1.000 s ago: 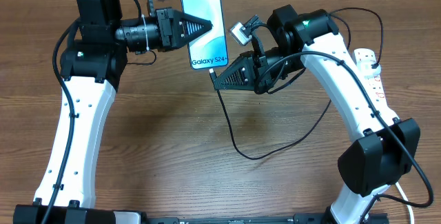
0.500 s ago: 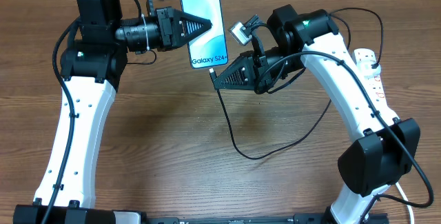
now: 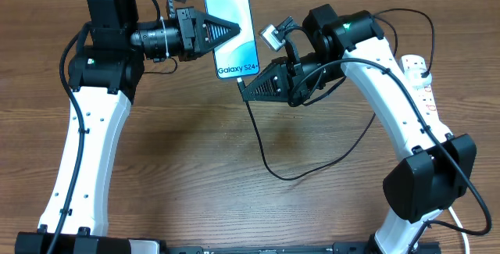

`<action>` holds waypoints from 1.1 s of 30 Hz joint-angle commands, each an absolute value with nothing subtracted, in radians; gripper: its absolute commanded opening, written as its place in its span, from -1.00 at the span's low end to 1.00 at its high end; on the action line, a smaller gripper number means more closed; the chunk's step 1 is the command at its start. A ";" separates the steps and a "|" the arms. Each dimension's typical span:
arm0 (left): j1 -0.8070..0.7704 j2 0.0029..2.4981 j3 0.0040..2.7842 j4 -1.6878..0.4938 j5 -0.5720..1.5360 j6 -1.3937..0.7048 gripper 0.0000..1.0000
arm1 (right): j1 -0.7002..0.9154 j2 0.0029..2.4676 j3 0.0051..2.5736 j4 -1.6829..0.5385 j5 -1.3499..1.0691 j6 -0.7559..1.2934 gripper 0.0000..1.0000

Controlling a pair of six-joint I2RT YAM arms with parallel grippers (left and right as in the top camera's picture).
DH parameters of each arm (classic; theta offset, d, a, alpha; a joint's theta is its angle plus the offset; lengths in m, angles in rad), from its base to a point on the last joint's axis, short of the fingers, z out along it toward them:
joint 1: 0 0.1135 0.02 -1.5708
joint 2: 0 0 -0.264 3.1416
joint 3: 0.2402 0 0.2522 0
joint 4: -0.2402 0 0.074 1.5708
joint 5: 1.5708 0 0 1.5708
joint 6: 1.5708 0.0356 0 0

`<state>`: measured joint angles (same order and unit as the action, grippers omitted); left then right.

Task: Plug charger to phone and switch on socket

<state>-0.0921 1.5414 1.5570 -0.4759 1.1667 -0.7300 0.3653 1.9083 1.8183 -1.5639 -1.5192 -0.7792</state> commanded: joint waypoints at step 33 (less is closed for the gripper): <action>-0.099 1.530 1.571 -0.504 1.230 -0.704 -0.92 | 0.358 1.883 1.847 -1.531 -1.570 -0.762 -0.92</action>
<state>-0.0917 1.5414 1.5570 -0.4995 1.1709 -0.7006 0.3645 1.9083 1.8183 -1.5455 -1.5177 -0.7776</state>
